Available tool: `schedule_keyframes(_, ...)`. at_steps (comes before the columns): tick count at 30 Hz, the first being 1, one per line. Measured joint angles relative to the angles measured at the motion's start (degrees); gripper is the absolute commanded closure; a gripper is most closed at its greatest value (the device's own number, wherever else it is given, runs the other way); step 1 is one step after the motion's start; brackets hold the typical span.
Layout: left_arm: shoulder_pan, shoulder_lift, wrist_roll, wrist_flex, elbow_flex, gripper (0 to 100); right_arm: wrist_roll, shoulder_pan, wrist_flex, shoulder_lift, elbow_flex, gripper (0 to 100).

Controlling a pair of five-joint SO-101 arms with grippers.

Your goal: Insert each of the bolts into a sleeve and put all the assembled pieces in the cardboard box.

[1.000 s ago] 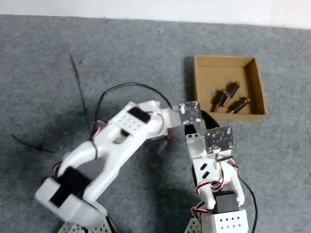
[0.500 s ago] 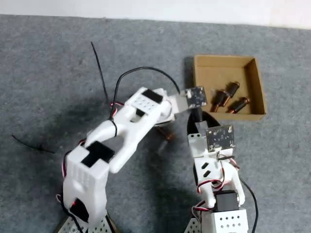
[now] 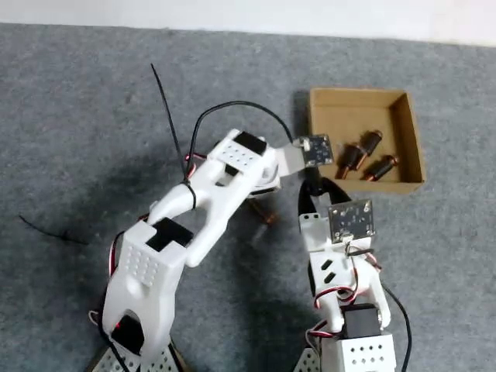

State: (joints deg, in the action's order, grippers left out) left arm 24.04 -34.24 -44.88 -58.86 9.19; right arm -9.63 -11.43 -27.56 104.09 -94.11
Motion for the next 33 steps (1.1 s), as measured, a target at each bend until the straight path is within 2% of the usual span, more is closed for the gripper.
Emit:
schedule_keyframes(13,-0.5,-0.4,-0.9,-1.3,0.0,99,0.0,0.0,0.0,0.0,0.0,99.4)
schedule_keyframes(20,-2.5,1.5,7.8,-1.3,-1.2,99,0.0,0.0,0.4,0.1,0.2,99.4)
schedule_keyframes(25,-3.2,9.6,11.1,-0.4,-10.7,99,0.0,0.0,0.4,0.1,0.2,99.4)
schedule_keyframes(33,-3.3,32.0,15.2,16.3,-35.5,99,0.0,0.0,0.4,0.1,0.2,99.4)
